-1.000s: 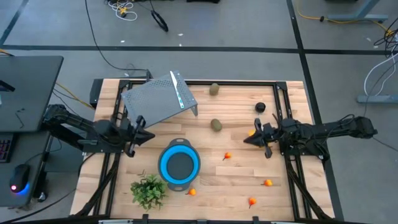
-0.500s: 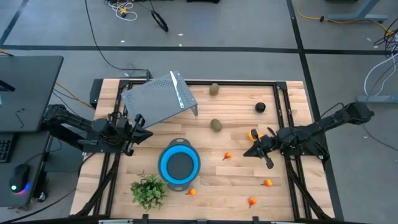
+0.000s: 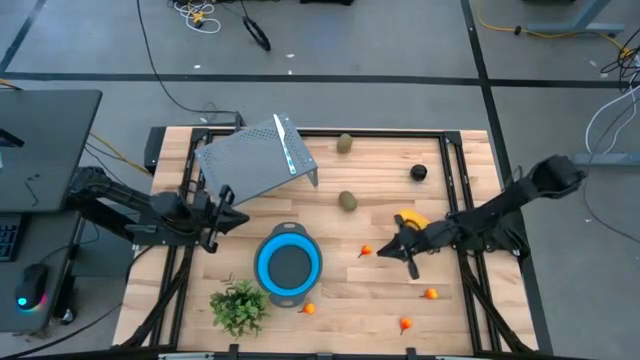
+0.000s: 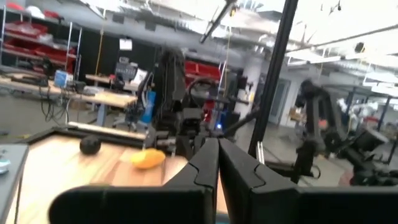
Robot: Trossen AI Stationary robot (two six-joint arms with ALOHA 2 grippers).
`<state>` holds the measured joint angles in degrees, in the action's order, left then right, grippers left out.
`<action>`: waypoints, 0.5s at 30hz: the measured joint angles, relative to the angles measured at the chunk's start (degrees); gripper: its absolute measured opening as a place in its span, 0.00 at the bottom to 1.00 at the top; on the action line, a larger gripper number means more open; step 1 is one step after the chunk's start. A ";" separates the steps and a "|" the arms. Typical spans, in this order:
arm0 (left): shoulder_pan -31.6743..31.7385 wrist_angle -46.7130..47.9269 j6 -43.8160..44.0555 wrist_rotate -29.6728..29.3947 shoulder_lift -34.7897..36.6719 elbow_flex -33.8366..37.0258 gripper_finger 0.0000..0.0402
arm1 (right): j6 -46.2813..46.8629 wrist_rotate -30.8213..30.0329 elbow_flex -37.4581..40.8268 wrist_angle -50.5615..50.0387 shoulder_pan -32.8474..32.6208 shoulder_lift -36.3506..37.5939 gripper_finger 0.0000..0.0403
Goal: Pick & Place Fruit
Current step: Put the blue strainer bowl on the shelf
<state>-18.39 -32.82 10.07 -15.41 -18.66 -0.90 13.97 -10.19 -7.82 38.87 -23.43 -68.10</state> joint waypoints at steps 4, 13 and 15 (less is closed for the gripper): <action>-0.02 0.27 0.03 -0.49 -2.87 -0.03 0.07 | -2.89 -4.56 -3.75 -0.02 -0.12 -6.68 0.20; -0.02 -0.11 -1.49 -0.93 -6.38 -0.05 0.13 | -5.89 -8.26 -7.28 0.00 -0.10 -15.96 0.37; -0.02 -0.26 -2.20 -1.87 -6.77 -0.08 0.14 | -5.88 -8.68 -7.62 0.00 -0.10 -17.75 0.38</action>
<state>-18.41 -33.08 7.87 -17.28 -25.43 -0.97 8.09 -18.87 -15.44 38.87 -23.53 -85.85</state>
